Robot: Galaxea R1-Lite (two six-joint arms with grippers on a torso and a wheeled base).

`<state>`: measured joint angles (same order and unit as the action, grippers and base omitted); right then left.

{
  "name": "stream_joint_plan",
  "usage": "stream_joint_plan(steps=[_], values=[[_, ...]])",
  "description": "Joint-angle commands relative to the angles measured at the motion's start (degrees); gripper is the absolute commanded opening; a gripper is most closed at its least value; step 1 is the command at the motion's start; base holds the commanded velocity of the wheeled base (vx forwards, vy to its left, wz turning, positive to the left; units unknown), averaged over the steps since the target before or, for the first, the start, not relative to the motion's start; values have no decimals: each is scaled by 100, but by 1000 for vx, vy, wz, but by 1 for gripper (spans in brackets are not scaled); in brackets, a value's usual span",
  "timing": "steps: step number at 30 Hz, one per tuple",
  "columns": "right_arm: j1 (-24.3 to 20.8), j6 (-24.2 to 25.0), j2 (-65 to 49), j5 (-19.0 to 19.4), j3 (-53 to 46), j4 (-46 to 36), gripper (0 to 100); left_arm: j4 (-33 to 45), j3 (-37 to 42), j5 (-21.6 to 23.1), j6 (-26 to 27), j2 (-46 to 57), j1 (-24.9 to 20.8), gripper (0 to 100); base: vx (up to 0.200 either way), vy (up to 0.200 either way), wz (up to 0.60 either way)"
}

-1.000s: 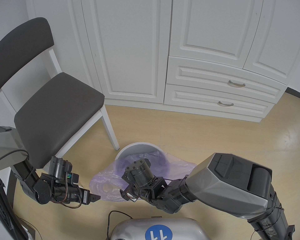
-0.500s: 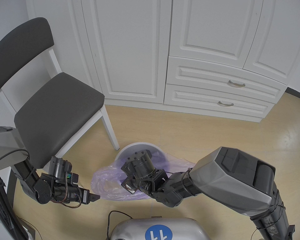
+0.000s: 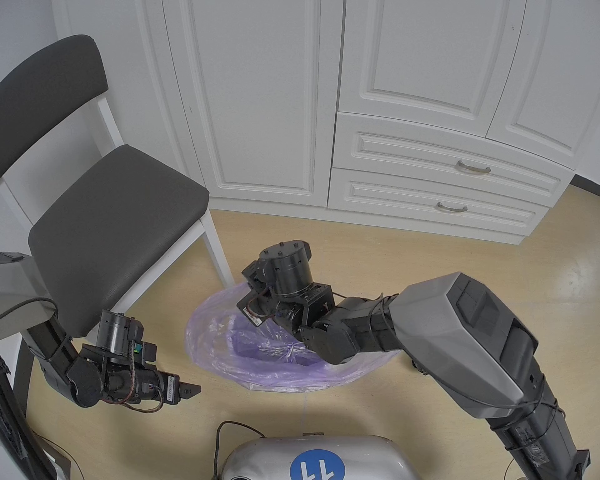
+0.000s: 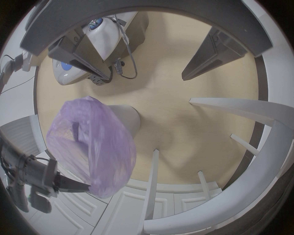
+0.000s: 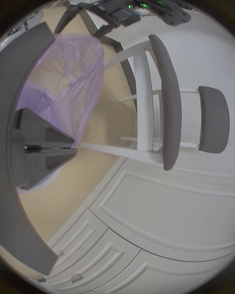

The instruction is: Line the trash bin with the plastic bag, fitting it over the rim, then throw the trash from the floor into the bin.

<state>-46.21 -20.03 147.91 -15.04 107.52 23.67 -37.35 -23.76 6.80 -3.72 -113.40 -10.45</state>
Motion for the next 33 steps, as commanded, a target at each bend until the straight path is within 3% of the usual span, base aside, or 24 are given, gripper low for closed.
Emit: stream_joint_plan(steps=[1, 5, 10, 14, 18, 20, 21, 25, 29, 32, 33], values=[[280, -335, 801, -7, 707, -38, 0, -211, -32, -12, -261, 11, -71, 100, 0, 0, 0], [315, -396, 915, -87, 707, 146, 0, -334, -15, -3, -305, 11, -80, 100, 0, 0, 0], [288, -502, 1029, -350, 707, 999, 0, -510, 47, -3, -314, 28, -124, 100, 0, 0, 0], [315, -1205, 1126, -429, 707, 2273, 0, -545, 100, -3, -331, 151, -133, 100, 0, 0, 0], [324, -1583, 1240, -438, 707, 2669, 0, -545, 108, -3, -331, 195, -195, 100, 0, 0, 0], [315, -2119, 1425, -473, 707, 2985, 0, -545, 126, -3, -331, 204, -221, 100, 0, 0, 0], [306, -2163, 1434, -482, 707, 3020, 100, -545, 126, -3, -331, 204, -221, 100, 0, 0, 0], [192, -2365, 1328, -763, 707, 3222, 100, -554, 126, -3, -331, 222, -221, 100, 0, 0, 0], [60, -2330, 133, -772, -750, 2950, 100, -545, 196, 32, -331, 450, -230, 100, 0, 0, 0], [69, -2022, -456, -772, -1374, 2484, 100, -545, 214, 49, -331, 520, -238, 100, 0, 0, 0], [69, -1565, -667, -772, -1488, 2185, 100, -545, 223, 49, -331, 538, -238, 100, 0, 0, 0]])
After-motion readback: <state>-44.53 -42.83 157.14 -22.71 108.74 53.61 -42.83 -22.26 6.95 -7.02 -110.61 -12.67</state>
